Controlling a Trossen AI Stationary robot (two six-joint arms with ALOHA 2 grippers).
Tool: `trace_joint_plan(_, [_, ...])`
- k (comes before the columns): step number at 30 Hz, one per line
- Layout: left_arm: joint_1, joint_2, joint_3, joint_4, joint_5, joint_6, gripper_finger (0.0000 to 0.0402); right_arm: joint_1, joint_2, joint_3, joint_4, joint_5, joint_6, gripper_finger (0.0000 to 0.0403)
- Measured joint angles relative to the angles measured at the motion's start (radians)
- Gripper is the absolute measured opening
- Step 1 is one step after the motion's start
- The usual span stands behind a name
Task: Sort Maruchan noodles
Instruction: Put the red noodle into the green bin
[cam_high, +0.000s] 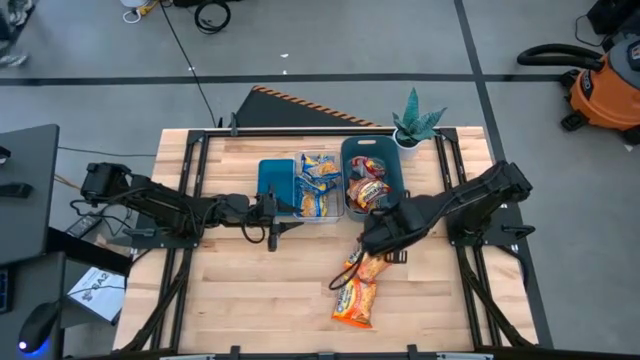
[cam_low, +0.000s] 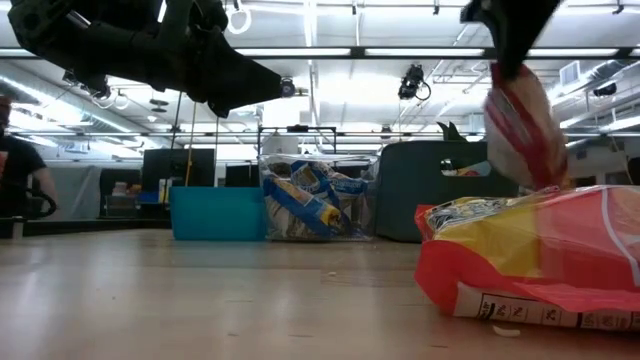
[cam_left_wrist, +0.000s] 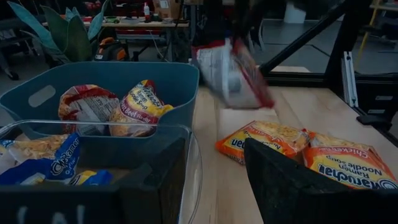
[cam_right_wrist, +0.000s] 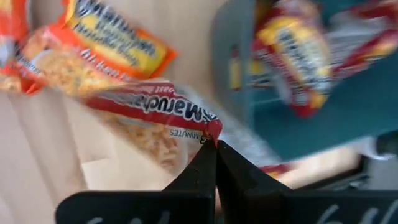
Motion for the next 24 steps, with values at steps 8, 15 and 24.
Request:
trace_joint_plan(8, [0.000, 0.000, 0.000, 0.013, 0.000, -0.031, 0.0169, -0.065, -0.011, 0.159, -0.018, 0.191, -0.138, 0.0005])
trace_joint_plan(15, [0.000, 0.000, 0.000, 0.015, 0.000, -0.033, 0.0169, -0.199, -0.010, 0.211, 0.022, 0.232, -0.305, 0.0005])
trace_joint_plan(24, [0.000, 0.000, 0.000, -0.011, 0.000, -0.032, 0.0169, -0.378, -0.010, 0.212, 0.137, 0.090, -0.556, 0.0005])
